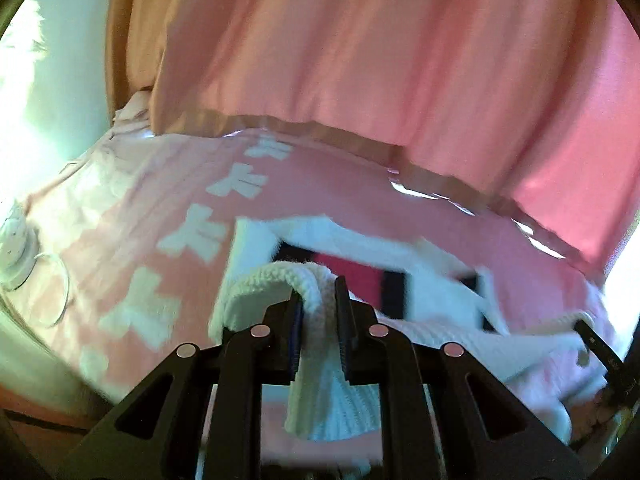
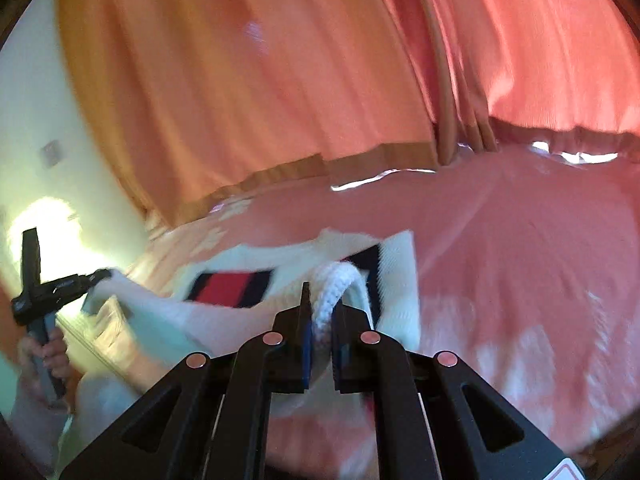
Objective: Fold small clothes
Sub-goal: 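Lift the hem with both tools and fold it up toward the collar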
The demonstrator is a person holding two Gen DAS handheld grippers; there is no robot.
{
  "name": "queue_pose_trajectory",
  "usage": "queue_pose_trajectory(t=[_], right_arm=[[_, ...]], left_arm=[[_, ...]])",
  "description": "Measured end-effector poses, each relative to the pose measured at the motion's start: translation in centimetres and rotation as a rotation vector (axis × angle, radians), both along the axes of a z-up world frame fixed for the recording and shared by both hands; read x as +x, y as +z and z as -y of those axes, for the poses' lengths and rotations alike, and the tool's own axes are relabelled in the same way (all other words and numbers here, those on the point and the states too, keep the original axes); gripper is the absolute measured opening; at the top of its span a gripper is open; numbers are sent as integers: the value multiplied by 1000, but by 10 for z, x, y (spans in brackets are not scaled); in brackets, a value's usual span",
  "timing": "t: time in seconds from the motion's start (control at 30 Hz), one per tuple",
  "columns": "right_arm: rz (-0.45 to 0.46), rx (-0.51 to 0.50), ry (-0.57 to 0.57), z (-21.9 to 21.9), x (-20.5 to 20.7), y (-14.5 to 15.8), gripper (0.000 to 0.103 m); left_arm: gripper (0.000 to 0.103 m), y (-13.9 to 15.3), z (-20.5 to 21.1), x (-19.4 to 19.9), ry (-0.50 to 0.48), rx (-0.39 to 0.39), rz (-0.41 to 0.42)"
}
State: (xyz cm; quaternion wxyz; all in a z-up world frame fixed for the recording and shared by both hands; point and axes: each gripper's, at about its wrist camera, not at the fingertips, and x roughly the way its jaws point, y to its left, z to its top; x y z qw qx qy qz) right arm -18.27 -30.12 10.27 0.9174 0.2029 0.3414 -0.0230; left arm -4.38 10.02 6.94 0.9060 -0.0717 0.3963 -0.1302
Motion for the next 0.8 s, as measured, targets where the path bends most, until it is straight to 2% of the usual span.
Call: queue_pose_trajectory(t=[0.03, 0.07, 0.17, 0.23, 0.27, 0.33, 0.37, 0.4, 0.43, 0.47, 0.5, 0.57, 0.63, 0.8], right_arm=[[-40, 18, -9, 9, 31, -19, 7], [-61, 26, -19, 14, 48, -32, 7], [-156, 72, -26, 25, 97, -75, 8], [-192, 102, -23, 30, 115, -91, 11], [-198, 129, -28, 34, 122, -96, 14], [-182, 152, -42, 36, 129, -97, 14], [-156, 168, -53, 40, 130, -94, 18], [-121, 193, -70, 44, 130, -92, 25], [-91, 208, -98, 48, 129, -90, 32], [-35, 213, -171, 55, 124, -86, 53], [-12, 209, -208, 57, 122, -85, 62], [-14, 167, -251, 61, 122, -82, 62], [-25, 107, -257, 55, 118, -77, 62], [-162, -40, -142, 22, 97, -78, 62]], left_arm=[[14, -11, 5, 18, 16, 12, -25], [14, -31, 11, 45, 52, 40, -62], [14, -77, 24, 97, 78, 110, -135], [16, -101, 26, 119, 70, 122, -185], [19, -110, 25, 129, 71, 116, -176], [24, -116, 21, 132, 89, 91, -170], [30, -115, 17, 136, 91, 42, -177], [45, -112, 14, 139, 100, 13, -170], [54, -107, 12, 139, 116, -6, -144], [73, -102, 8, 139, 154, -2, -99], [82, -97, 5, 139, 203, 14, -56], [82, -89, -3, 138, 284, 36, 23], [82, -84, -8, 139, 307, 33, 35], [85, -89, -6, 120, 171, -3, -15]])
